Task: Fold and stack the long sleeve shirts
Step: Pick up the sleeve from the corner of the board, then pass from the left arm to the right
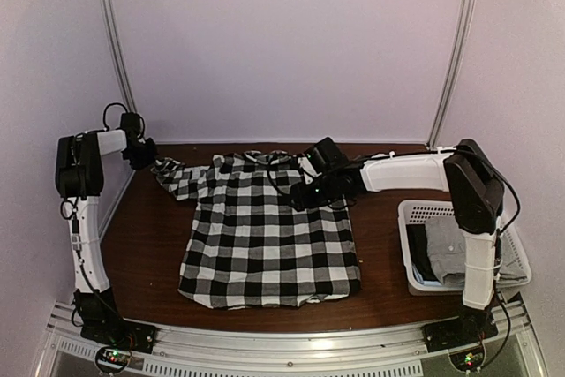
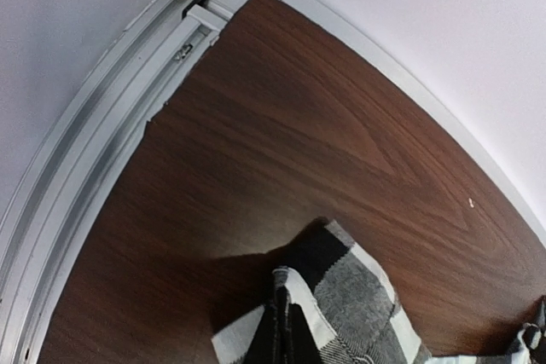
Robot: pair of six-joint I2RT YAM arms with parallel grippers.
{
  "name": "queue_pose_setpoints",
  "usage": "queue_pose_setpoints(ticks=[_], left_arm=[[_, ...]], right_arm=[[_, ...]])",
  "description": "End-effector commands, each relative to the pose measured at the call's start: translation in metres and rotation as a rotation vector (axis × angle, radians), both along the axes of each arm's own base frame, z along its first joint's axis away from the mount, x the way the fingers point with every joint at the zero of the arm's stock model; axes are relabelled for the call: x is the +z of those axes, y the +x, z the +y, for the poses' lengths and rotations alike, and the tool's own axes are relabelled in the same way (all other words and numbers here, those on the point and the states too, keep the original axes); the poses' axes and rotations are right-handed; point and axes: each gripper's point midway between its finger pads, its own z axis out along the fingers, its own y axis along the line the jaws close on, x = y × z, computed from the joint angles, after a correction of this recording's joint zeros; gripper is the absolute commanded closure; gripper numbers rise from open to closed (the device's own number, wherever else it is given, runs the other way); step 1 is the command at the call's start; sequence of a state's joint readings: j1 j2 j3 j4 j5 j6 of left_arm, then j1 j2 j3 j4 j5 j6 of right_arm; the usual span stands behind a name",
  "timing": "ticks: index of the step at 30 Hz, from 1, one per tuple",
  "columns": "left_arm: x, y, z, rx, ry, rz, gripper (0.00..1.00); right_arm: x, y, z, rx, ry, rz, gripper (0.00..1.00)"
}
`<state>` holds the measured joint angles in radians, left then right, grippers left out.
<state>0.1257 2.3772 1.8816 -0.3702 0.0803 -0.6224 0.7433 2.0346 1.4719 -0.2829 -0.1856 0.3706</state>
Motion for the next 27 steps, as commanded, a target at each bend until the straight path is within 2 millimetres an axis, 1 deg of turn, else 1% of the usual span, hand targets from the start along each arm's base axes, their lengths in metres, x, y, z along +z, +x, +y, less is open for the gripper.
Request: queue_pose_setpoints(ticks=[1,2,3,4,5,9,10,11,14,17,19,22,24,27], left_arm=[[0.074,-0.008,-0.022,-0.09,-0.037,-0.12,1.0],[0.084,-0.012,-0.029,-0.111,-0.041,-0.131,1.0],[0.093,-0.016,-0.039,-0.139,-0.051,-0.144,1.0],[0.107,-0.022,-0.05,-0.168,-0.06,-0.164,1.0],[0.115,-0.026,-0.061,-0.2,-0.069,-0.175,1.0],[0.136,-0.047,-0.108,-0.324,-0.079,-0.198,1.0],[0.139,-0.052,-0.113,-0.342,-0.086,-0.202,1.0],[0.142,-0.058,-0.131,-0.381,-0.097,-0.202,1.0],[0.149,-0.077,-0.171,-0.469,-0.155,-0.2,1.0],[0.156,-0.098,-0.222,-0.57,-0.215,-0.201,1.0],[0.16,-0.11,-0.25,-0.633,-0.238,-0.201,1.0],[0.161,-0.127,-0.283,-0.707,-0.285,-0.192,1.0],[0.158,-0.136,-0.299,-0.731,-0.316,-0.178,1.0],[0.153,-0.148,-0.319,-0.76,-0.369,-0.162,1.0]], right_arm=[[0.022,0.008,-0.006,-0.036,0.032,-0.059,0.44],[0.025,0.009,-0.006,-0.04,0.035,-0.069,0.43],[0.027,0.011,-0.005,-0.043,0.042,-0.08,0.43],[0.03,0.012,-0.005,-0.046,0.048,-0.091,0.44],[0.034,0.014,-0.004,-0.048,0.058,-0.103,0.44],[0.054,0.02,0.004,-0.041,0.112,-0.157,0.43],[0.061,0.021,0.005,-0.039,0.129,-0.17,0.44],[0.067,0.022,0.007,-0.035,0.146,-0.184,0.43],[0.086,0.023,0.014,-0.018,0.208,-0.23,0.43],[0.107,0.023,0.023,0.013,0.285,-0.282,0.42],[0.117,0.023,0.029,0.028,0.323,-0.305,0.41],[0.132,0.021,0.039,0.055,0.383,-0.331,0.39],[0.138,0.018,0.046,0.069,0.41,-0.35,0.37],[0.138,0.017,0.06,0.079,0.434,-0.344,0.36]])
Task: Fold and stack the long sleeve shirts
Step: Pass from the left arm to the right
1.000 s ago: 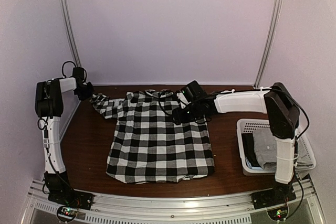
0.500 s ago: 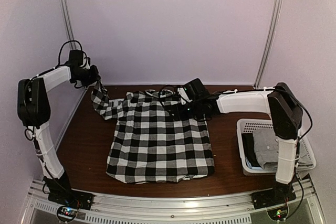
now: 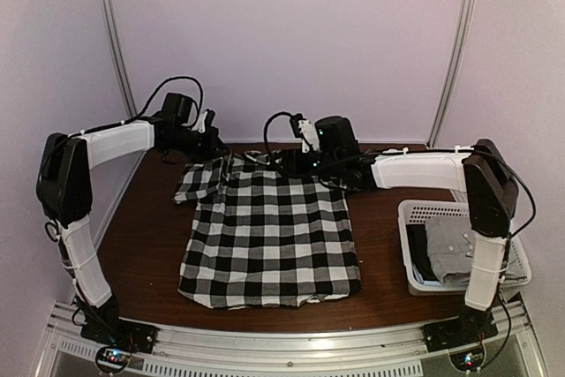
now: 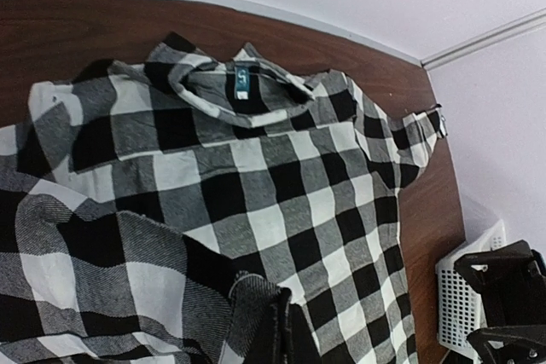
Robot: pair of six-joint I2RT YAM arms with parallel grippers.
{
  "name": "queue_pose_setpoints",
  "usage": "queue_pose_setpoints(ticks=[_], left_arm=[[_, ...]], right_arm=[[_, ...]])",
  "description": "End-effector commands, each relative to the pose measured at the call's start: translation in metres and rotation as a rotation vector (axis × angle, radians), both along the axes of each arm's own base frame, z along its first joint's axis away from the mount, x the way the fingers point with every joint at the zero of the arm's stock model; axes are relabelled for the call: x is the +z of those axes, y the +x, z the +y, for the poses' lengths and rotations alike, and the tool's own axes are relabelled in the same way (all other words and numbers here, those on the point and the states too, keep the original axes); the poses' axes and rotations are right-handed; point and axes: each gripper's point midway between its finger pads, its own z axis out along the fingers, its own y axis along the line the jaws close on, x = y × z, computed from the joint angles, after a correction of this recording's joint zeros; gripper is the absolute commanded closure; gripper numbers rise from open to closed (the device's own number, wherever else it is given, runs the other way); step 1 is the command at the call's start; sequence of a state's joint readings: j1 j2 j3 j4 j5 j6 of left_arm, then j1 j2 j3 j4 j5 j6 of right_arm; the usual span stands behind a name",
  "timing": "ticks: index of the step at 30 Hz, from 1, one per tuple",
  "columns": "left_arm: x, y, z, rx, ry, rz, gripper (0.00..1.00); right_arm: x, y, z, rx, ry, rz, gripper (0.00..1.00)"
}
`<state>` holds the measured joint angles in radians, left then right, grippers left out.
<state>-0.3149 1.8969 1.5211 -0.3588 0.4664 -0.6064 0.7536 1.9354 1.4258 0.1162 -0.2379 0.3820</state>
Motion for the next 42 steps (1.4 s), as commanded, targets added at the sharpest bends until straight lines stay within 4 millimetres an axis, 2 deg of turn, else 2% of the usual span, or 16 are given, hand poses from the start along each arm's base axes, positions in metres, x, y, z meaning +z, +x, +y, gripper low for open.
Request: queue_pose_setpoints(ticks=[1,5,14,24,28,32,35,39,42], left_arm=[[0.019,-0.015,-0.026,-0.051,-0.107,-0.013,1.0],[0.007,-0.023,-0.041,-0.064,-0.134,0.029,1.0],[0.003,-0.033,-0.073,-0.102,-0.199,0.064,1.0],[0.001,-0.034,-0.094,-0.128,-0.216,0.076,1.0],[0.001,-0.035,-0.095,-0.127,-0.213,0.075,1.0],[0.007,-0.034,-0.096,-0.124,-0.206,0.052,1.0],[0.009,-0.034,-0.097,-0.124,-0.201,0.039,1.0],[0.009,-0.032,-0.093,-0.096,-0.18,0.021,1.0],[0.011,-0.03,-0.09,-0.079,-0.166,0.007,1.0]], right_arm=[[0.023,-0.005,0.024,0.045,0.1,-0.04,0.36],[0.019,-0.008,0.042,0.068,0.132,-0.024,0.34],[-0.002,-0.014,0.072,0.118,0.164,0.038,0.27],[-0.022,-0.006,0.083,0.105,0.17,0.084,0.25],[-0.03,0.001,0.08,0.078,0.159,0.105,0.29],[-0.039,0.006,0.077,0.068,0.152,0.133,0.38],[-0.042,0.008,0.076,0.069,0.15,0.137,0.49],[-0.043,0.01,0.076,0.085,0.158,0.151,0.75],[-0.044,0.012,0.074,0.093,0.159,0.159,1.0]])
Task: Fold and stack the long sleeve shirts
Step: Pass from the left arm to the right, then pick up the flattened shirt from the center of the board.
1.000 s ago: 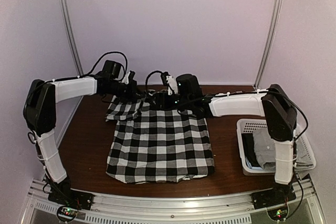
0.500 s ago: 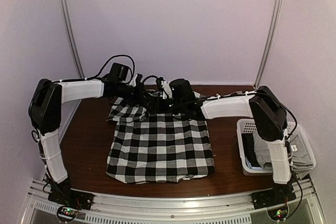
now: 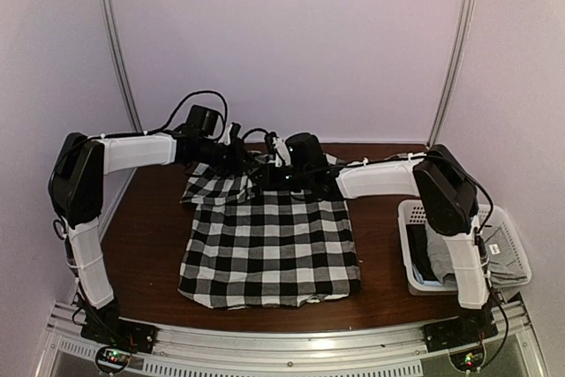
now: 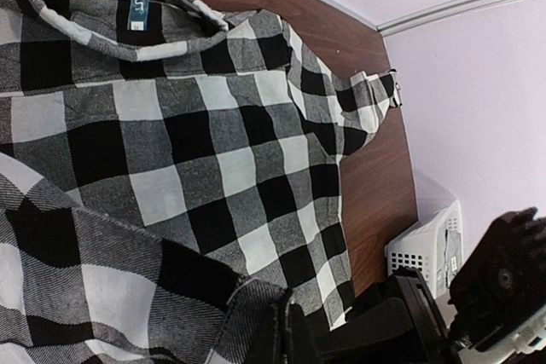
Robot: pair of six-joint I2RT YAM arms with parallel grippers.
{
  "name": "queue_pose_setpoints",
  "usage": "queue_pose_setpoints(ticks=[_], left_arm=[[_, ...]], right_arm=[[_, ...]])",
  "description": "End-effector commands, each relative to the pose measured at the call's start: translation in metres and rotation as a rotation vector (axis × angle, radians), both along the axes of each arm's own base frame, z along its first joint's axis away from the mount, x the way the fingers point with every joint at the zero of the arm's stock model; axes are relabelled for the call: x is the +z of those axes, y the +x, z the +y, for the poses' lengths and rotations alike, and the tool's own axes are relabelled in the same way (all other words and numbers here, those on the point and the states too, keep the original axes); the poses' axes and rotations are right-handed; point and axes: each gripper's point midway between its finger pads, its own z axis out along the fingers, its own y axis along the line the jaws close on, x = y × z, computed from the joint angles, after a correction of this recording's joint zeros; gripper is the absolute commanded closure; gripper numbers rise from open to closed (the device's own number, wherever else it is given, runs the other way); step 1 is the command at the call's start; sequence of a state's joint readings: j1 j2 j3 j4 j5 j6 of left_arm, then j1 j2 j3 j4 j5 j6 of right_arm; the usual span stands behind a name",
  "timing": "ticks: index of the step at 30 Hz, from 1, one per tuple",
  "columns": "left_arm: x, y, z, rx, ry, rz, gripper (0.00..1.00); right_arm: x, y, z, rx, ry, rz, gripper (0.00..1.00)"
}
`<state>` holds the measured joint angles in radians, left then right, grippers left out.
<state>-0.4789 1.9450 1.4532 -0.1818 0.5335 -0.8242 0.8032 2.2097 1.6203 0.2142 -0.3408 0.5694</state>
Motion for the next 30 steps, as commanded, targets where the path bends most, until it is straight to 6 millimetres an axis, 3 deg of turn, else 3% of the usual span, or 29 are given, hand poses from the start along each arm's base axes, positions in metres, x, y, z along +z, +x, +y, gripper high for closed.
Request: queue_pose_setpoints(ticks=[1,7,10,16,23,30], left_arm=[[0.03,0.01,0.0,0.025,-0.007,-0.108,1.0],[0.032,0.004,0.023,0.102,0.071,-0.135,0.64],[0.027,-0.009,0.041,0.153,0.123,-0.119,0.54],[-0.009,-0.058,0.086,0.224,0.265,0.005,0.53],[-0.048,-0.14,0.145,0.312,0.387,0.163,0.54],[-0.094,-0.198,0.172,0.345,0.404,0.297,0.58]], right_arm=[[0.004,0.008,0.001,0.021,0.024,0.003,1.0],[0.017,0.013,0.002,0.096,0.047,0.011,1.0],[0.024,0.015,0.001,0.122,0.051,-0.002,1.0],[0.043,0.022,0.0,0.176,0.065,-0.018,1.0],[0.056,0.026,-0.002,0.194,0.092,-0.03,1.0],[0.075,0.026,-0.006,0.171,0.102,-0.049,1.0]])
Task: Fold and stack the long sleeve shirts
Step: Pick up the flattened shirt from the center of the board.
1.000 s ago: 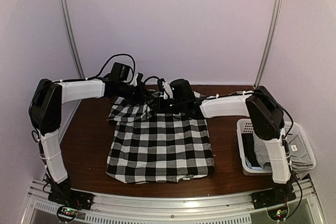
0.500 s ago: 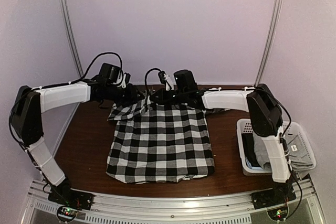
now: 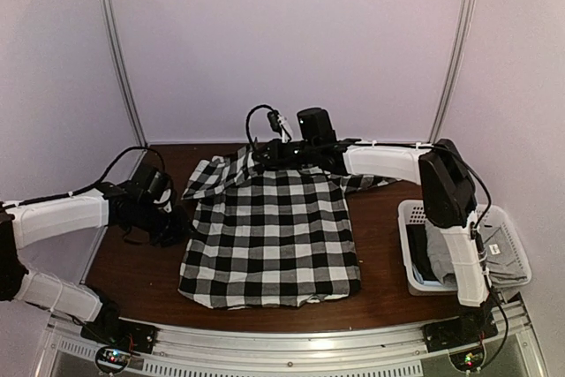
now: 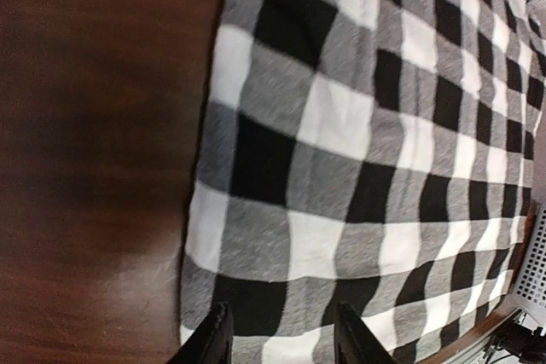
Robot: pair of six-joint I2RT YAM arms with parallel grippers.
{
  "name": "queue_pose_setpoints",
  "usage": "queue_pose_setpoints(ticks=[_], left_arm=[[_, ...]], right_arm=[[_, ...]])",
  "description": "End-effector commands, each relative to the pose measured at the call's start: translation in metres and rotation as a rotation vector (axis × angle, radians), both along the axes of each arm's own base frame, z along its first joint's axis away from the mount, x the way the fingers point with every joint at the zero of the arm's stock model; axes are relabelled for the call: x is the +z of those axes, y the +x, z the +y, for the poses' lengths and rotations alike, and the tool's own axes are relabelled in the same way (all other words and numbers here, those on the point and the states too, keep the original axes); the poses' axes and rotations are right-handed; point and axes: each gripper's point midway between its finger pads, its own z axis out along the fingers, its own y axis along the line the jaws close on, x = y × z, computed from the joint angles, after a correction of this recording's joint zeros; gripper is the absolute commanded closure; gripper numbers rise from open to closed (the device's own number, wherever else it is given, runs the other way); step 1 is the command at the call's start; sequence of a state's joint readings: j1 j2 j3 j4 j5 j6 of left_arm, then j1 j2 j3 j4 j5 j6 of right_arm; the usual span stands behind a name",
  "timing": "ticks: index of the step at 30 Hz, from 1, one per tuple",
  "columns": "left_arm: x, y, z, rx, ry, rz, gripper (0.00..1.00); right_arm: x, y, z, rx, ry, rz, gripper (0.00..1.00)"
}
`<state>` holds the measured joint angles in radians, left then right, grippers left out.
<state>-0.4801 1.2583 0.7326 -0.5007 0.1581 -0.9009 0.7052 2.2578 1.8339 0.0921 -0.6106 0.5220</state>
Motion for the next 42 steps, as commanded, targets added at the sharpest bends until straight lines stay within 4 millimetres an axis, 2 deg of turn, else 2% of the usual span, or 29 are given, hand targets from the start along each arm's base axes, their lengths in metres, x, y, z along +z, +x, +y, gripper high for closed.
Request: queue_pose_setpoints(ticks=[1,8,13,18,21,23,27,36,39,42], left_arm=[[-0.028,-0.031,0.016,0.053,0.018,0.08,0.58],[-0.054,-0.058,0.023,0.046,-0.006,0.124,0.59],[-0.063,-0.066,0.017,0.025,-0.058,0.131,0.6],[-0.061,-0.069,0.009,-0.01,-0.112,0.118,0.62],[-0.061,-0.073,0.005,-0.027,-0.139,0.123,0.69],[-0.06,-0.075,0.005,-0.032,-0.142,0.123,0.79],[-0.05,-0.075,0.005,-0.051,-0.142,0.104,0.99],[-0.012,-0.063,-0.013,-0.178,-0.161,0.037,1.0],[-0.002,-0.062,-0.029,-0.257,-0.193,0.036,1.0],[0.01,-0.063,-0.055,-0.382,-0.231,0.034,1.0]], right_arm=[[0.032,0.001,-0.003,-0.001,0.031,-0.041,1.0],[0.06,-0.002,-0.006,-0.009,0.06,-0.067,1.0],[0.087,-0.001,-0.009,-0.025,0.089,-0.104,1.0],[0.118,-0.002,-0.012,-0.037,0.118,-0.157,1.0],[0.135,0.001,-0.015,-0.055,0.112,-0.204,1.0],[0.148,0.006,-0.019,-0.083,0.097,-0.241,1.0],[0.168,0.018,-0.031,-0.145,0.062,-0.307,1.0],[0.184,0.066,-0.089,-0.275,0.054,-0.328,1.0],[0.183,0.074,-0.104,-0.292,0.04,-0.322,1.0],[0.179,0.078,-0.12,-0.322,0.02,-0.319,1.0]])
